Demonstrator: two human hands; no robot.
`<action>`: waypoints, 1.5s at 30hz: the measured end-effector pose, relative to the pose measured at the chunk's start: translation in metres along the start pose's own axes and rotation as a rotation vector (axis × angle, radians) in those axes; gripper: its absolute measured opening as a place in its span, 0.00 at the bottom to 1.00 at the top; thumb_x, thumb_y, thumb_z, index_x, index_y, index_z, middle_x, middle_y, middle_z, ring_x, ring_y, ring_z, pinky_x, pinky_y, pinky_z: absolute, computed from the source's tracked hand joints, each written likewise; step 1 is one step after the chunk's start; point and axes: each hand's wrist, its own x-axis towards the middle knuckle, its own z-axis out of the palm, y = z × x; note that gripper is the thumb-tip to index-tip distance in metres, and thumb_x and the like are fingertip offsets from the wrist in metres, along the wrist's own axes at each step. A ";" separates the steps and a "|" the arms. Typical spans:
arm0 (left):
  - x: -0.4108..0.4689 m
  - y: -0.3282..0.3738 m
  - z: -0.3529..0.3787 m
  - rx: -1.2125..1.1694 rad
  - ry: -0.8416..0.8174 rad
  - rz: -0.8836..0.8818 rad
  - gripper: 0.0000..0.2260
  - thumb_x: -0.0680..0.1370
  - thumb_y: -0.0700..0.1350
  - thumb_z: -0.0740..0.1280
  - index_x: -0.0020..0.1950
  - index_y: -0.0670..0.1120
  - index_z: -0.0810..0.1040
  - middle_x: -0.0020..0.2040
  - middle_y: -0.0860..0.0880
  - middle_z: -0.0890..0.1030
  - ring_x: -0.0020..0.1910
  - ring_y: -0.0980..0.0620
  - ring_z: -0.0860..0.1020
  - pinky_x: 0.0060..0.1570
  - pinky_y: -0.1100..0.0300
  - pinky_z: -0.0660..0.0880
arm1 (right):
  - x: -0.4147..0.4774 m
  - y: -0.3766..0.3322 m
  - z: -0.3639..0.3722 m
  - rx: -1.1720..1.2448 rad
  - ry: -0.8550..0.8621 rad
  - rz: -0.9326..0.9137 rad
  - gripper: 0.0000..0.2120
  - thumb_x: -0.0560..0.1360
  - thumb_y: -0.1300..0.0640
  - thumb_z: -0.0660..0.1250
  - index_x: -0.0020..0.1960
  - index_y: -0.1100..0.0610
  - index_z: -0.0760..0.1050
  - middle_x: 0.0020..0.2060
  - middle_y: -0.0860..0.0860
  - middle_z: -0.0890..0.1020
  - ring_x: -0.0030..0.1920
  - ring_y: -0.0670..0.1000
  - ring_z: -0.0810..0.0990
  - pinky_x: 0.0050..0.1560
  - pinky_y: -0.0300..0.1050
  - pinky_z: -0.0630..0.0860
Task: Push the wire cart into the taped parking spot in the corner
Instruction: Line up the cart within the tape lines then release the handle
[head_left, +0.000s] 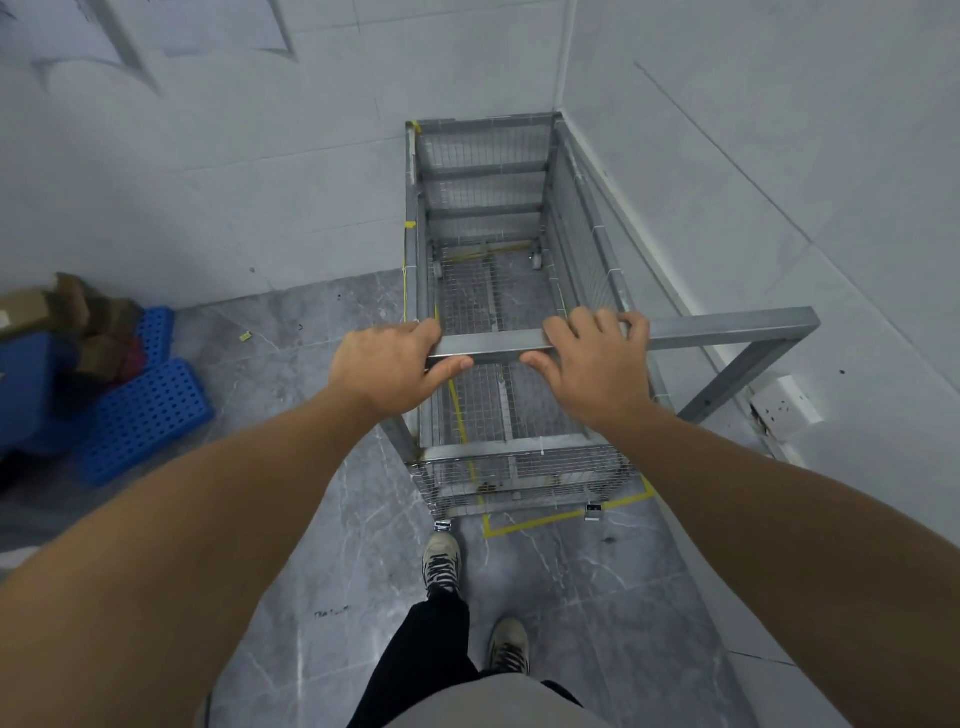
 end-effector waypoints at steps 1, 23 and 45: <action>0.000 0.000 0.000 -0.007 -0.003 -0.005 0.30 0.72 0.72 0.42 0.46 0.49 0.70 0.36 0.52 0.76 0.31 0.49 0.74 0.29 0.57 0.68 | 0.000 0.000 0.000 -0.001 -0.002 -0.001 0.23 0.80 0.34 0.56 0.49 0.54 0.73 0.43 0.52 0.77 0.44 0.57 0.74 0.55 0.59 0.66; 0.001 0.007 -0.009 -0.020 -0.086 -0.038 0.25 0.76 0.68 0.50 0.48 0.48 0.71 0.39 0.50 0.77 0.34 0.49 0.74 0.33 0.57 0.66 | 0.004 0.000 -0.005 0.037 -0.076 0.011 0.23 0.79 0.34 0.56 0.51 0.53 0.74 0.43 0.51 0.77 0.46 0.56 0.74 0.55 0.59 0.66; 0.002 0.005 -0.007 0.008 -0.020 0.082 0.21 0.77 0.67 0.50 0.49 0.51 0.71 0.41 0.52 0.79 0.35 0.49 0.77 0.29 0.58 0.64 | -0.012 0.056 -0.011 0.011 -0.049 0.018 0.25 0.77 0.31 0.54 0.49 0.51 0.74 0.43 0.51 0.77 0.46 0.57 0.74 0.57 0.59 0.66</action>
